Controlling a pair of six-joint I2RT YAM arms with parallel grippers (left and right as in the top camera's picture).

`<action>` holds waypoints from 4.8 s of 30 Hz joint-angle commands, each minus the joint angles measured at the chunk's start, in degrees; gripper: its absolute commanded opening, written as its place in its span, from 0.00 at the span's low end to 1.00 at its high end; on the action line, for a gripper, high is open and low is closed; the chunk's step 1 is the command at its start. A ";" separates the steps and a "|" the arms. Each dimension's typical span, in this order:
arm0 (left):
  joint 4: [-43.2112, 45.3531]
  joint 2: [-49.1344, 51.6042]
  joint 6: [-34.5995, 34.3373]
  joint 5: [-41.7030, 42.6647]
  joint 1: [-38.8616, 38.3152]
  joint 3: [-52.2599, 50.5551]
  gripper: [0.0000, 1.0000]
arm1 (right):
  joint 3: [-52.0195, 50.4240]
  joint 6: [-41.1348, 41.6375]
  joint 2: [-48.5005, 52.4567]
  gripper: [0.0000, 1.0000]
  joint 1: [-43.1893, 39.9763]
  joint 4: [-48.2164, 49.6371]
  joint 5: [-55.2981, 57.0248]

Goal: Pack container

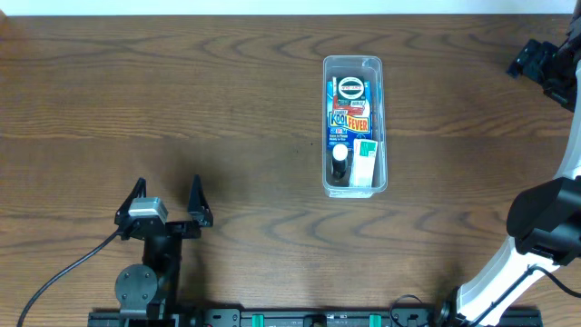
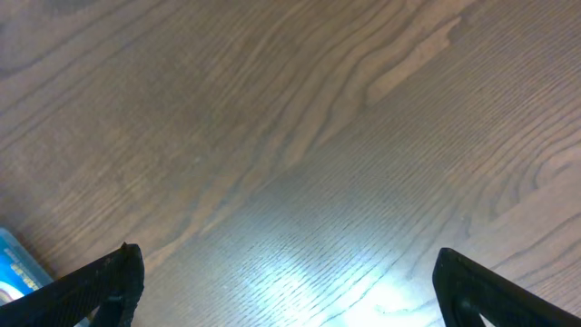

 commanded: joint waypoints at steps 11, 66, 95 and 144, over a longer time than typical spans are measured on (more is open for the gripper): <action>7.23 -0.44 2.25 -0.52 3.23 -8.24 0.98 | -0.11 0.81 -1.01 0.99 -0.35 -0.04 0.61; -2.54 -0.31 2.21 -0.48 4.09 -8.52 0.98 | -0.11 0.81 -1.44 0.99 0.24 -0.07 0.63; -2.54 -0.31 2.21 -0.48 4.09 -8.52 0.98 | -57.11 -4.96 -60.41 0.99 26.88 41.00 2.60; -2.54 -0.31 2.21 -0.48 4.09 -8.52 0.98 | -121.61 -23.98 -116.24 0.99 20.72 72.85 -6.49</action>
